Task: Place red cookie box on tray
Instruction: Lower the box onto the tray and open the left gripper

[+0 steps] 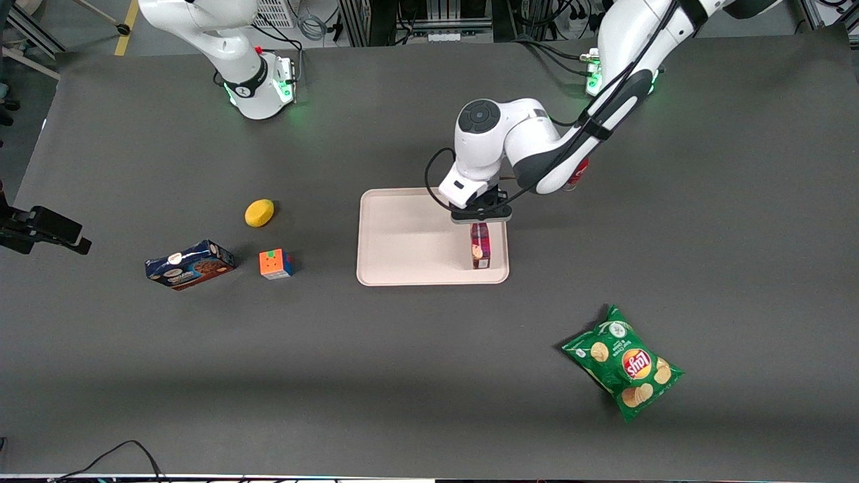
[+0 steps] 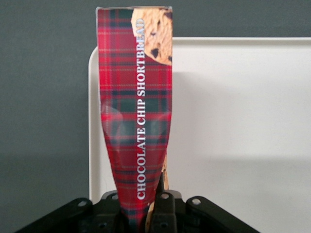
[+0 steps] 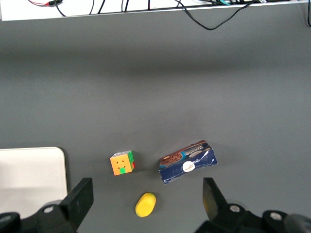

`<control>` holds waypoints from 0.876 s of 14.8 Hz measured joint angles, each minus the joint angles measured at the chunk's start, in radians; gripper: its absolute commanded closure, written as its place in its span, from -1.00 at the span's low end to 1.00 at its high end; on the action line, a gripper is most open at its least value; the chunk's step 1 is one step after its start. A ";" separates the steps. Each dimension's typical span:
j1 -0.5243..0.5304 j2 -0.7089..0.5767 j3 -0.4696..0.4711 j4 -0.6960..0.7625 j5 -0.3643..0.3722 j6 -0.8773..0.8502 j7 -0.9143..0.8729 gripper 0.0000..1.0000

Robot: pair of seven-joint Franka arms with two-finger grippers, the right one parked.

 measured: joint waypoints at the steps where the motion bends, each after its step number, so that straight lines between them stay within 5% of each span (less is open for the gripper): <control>1: 0.000 0.008 0.001 0.000 0.024 0.006 -0.004 1.00; 7: 0.000 0.074 0.021 0.000 0.135 0.035 -0.037 1.00; 9: 0.000 0.092 0.026 0.003 0.154 0.037 -0.055 0.50; 10: 0.000 0.094 0.026 0.006 0.155 0.037 -0.057 -0.41; 11: 0.000 0.094 0.026 0.008 0.155 0.041 -0.058 -0.99; 13: 0.000 0.097 0.026 0.009 0.156 0.053 -0.061 -1.00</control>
